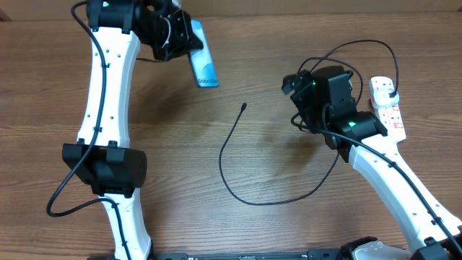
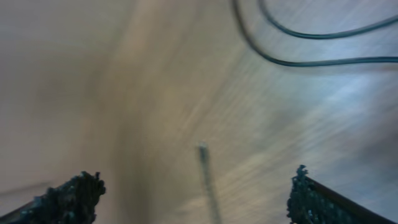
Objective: Plug charger to phone and switch on socket
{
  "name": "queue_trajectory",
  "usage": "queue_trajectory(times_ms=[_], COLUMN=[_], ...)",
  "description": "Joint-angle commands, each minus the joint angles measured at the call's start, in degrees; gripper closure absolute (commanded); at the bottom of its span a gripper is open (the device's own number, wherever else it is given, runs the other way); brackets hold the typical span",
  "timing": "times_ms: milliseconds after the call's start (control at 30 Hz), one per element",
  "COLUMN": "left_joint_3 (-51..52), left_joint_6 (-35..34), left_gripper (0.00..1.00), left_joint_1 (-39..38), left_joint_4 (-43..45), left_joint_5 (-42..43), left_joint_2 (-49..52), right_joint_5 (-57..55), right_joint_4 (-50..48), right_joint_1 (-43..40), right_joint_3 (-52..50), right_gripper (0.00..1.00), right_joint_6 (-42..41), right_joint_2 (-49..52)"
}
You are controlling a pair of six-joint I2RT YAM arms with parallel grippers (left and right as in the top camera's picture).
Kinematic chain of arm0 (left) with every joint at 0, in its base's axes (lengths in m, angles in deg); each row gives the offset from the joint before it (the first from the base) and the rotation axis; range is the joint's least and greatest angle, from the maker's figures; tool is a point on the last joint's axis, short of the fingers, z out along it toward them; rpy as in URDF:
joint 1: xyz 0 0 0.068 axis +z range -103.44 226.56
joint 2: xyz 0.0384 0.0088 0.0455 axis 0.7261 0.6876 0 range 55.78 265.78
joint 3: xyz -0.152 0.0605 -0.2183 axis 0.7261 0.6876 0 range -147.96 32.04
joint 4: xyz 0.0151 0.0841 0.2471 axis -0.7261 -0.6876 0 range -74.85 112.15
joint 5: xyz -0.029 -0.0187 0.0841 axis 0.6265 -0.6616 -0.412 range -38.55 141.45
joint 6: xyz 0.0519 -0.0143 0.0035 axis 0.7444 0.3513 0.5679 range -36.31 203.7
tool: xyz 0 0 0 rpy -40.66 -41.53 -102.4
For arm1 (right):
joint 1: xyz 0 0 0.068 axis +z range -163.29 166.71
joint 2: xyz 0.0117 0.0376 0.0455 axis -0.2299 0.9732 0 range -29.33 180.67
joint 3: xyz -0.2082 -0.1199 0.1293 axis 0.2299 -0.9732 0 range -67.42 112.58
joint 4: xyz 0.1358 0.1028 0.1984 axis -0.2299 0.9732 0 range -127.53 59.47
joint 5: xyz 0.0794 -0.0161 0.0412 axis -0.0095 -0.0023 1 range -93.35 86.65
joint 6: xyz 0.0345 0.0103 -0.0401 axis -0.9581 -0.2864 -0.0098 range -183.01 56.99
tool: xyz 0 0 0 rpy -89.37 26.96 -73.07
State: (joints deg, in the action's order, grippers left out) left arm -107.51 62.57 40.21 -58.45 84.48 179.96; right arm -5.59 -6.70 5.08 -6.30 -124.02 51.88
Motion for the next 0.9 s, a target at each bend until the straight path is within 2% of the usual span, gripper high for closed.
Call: queue_trajectory(times_ms=[0, 100, 200, 367, 633, 867], left_joint_3=[-0.8, -0.8, -0.8, -0.8, -0.8, 0.2], left_joint_6=[11.1, 15.3, 18.6, 22.8, 23.6, 20.7], left_gripper=[0.96, 0.96, 0.96, 0.96, 0.96, 0.96], left_joint_1=[0.3, 0.5, 0.5, 0.7, 3.9, 8.3], left_joint_4=[-2.8, -5.8, -8.6, -11.5, -12.3, -13.5], left_joint_5=[-0.6, -0.6, -0.4, 3.7, 12.8, 14.4], left_joint_2=[-0.7, -0.7, -0.7, -0.7, -0.7, -0.5], right_joint_5=[-2.0, -0.7, 5.2, 11.2, 17.0, 16.9], right_joint_4=[2.6, 5.7, 6.0, 4.3, 7.4, 14.8], right_joint_1=[-0.1, -0.1, -0.1, -0.1, 0.0, 1.9], right_joint_3=[1.0, 1.0, 1.0, 1.1, 9.8, 23.6], right_gripper=[0.0, 0.0, 0.0, 0.14, 0.33, 0.46], right_joint_6=[10.2, 13.2, 17.7, 18.0, 18.1, 18.1], right_joint_2=[-0.5, -0.5, -0.4, 0.9, 11.5, 22.9])
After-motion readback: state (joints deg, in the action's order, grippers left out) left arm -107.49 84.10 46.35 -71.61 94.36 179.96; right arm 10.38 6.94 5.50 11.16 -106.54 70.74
